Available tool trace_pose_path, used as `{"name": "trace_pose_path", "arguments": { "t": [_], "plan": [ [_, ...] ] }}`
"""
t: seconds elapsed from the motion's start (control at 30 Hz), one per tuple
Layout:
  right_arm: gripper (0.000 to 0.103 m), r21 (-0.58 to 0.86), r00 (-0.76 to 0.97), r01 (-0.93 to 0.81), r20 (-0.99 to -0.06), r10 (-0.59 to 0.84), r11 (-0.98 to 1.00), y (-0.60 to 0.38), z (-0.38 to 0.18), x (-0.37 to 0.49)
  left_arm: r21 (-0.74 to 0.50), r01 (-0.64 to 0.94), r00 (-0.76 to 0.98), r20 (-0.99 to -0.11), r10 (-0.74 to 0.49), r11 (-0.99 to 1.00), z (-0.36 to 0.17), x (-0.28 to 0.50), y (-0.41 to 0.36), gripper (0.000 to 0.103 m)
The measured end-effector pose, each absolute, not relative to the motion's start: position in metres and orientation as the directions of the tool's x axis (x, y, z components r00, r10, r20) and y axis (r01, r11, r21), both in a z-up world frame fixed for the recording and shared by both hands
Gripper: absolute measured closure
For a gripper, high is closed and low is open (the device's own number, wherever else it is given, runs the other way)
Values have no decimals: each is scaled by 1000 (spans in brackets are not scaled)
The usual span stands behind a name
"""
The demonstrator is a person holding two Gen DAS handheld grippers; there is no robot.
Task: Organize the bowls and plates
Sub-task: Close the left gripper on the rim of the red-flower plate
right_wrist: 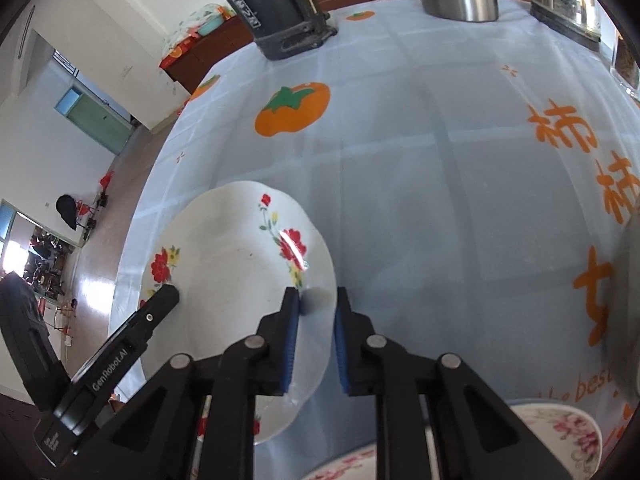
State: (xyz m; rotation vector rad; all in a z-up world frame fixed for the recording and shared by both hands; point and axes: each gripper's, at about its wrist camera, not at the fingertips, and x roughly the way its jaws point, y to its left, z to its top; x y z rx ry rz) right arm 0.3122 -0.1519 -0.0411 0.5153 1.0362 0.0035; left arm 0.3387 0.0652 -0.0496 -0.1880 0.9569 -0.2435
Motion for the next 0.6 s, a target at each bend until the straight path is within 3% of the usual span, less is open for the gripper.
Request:
{"name": "trace_pose_path", "arguments": {
  "t": [0.3,0.6],
  "plan": [
    [85,369,520,218,-827,213,903,-146,-39,309,-246,119,563,-781,-270,962,-49,336,63,71],
    [86,339,549,178,-814,193,924,-134,-20,292,-133,126,627,-757,-183,983,-36,326,55,71]
  ]
}}
